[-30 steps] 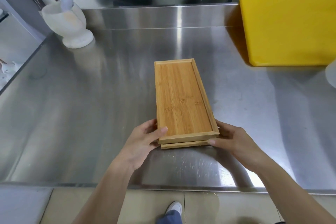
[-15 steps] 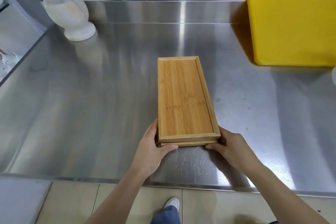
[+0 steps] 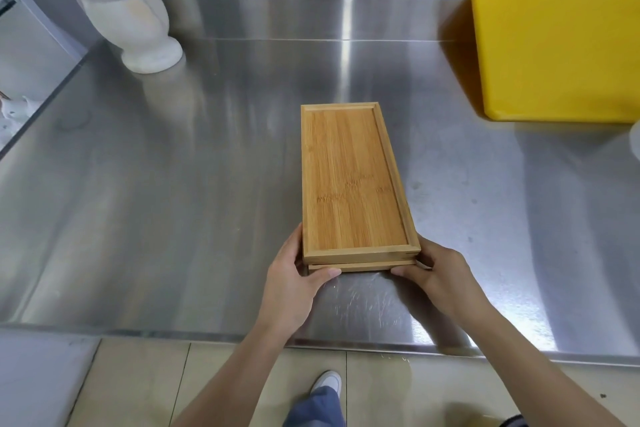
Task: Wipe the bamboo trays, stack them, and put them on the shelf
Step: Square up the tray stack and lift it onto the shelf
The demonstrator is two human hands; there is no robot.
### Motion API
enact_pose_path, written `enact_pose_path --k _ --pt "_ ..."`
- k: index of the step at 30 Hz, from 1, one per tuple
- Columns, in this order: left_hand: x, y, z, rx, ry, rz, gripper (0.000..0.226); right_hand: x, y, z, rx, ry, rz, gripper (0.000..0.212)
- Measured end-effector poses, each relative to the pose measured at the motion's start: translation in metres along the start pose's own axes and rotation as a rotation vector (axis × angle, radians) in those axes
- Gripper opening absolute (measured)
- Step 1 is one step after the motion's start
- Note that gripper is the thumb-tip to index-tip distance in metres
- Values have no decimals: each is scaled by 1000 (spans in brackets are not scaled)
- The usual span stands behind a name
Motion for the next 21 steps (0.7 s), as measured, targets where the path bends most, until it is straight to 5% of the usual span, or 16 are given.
enact_pose_path --k 11,17,21 --pt "-4 -3 1 68 -54 -40 60 -2 -5 2 8 96 -12 43" --pt "-18 7 1 275 -405 -308 57 -5 4 0 8 717 190 56" --pt "-26 17 5 226 -159 -438 84 6 16 4 1 505 307 50"
Point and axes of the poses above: each hand's wrist, its own y-axis towards the middle knuckle, its own z-axis out of the palm, x = y × z, the point moved 8 cm from there along y, towards the middle knuckle, and after that the axes turned 6 degrees about -z, right-handed, at the moved point
